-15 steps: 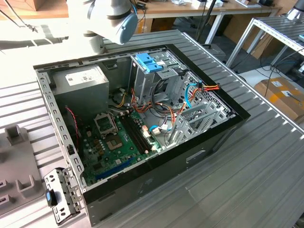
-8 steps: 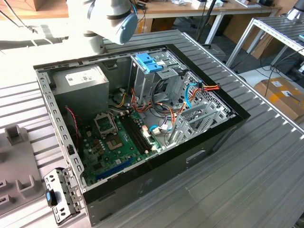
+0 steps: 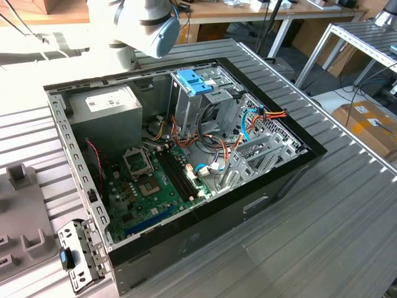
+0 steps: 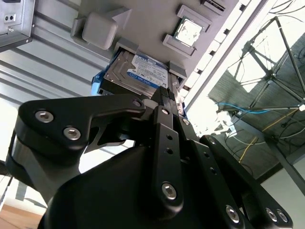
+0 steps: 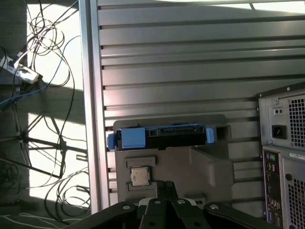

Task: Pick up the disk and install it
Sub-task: 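Pick up the disk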

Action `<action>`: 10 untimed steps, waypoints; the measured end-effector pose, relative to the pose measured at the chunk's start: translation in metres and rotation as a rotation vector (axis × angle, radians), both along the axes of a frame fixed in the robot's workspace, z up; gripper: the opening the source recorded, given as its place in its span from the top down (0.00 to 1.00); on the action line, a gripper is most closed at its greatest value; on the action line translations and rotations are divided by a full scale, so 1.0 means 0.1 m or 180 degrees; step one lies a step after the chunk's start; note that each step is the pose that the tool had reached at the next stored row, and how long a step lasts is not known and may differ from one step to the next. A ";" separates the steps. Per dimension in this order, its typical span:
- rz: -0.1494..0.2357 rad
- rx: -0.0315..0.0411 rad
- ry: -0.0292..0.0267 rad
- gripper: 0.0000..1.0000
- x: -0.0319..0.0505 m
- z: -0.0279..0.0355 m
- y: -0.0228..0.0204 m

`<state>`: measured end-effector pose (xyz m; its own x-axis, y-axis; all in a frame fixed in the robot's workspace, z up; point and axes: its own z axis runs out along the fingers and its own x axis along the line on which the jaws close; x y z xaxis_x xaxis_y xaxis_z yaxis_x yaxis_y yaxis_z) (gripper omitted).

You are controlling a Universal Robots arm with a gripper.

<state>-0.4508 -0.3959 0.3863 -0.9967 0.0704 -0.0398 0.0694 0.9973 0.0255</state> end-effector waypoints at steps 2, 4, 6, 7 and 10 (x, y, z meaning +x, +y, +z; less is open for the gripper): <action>0.0006 0.0000 0.0000 0.89 0.000 0.000 0.000; 0.0027 0.0000 0.0000 0.89 0.000 0.000 0.000; 0.0054 0.0000 0.0000 0.89 0.000 0.000 0.001; 0.0069 0.0000 0.0000 0.89 0.000 0.001 0.000; 0.0101 0.0000 0.0000 0.89 0.000 0.000 0.000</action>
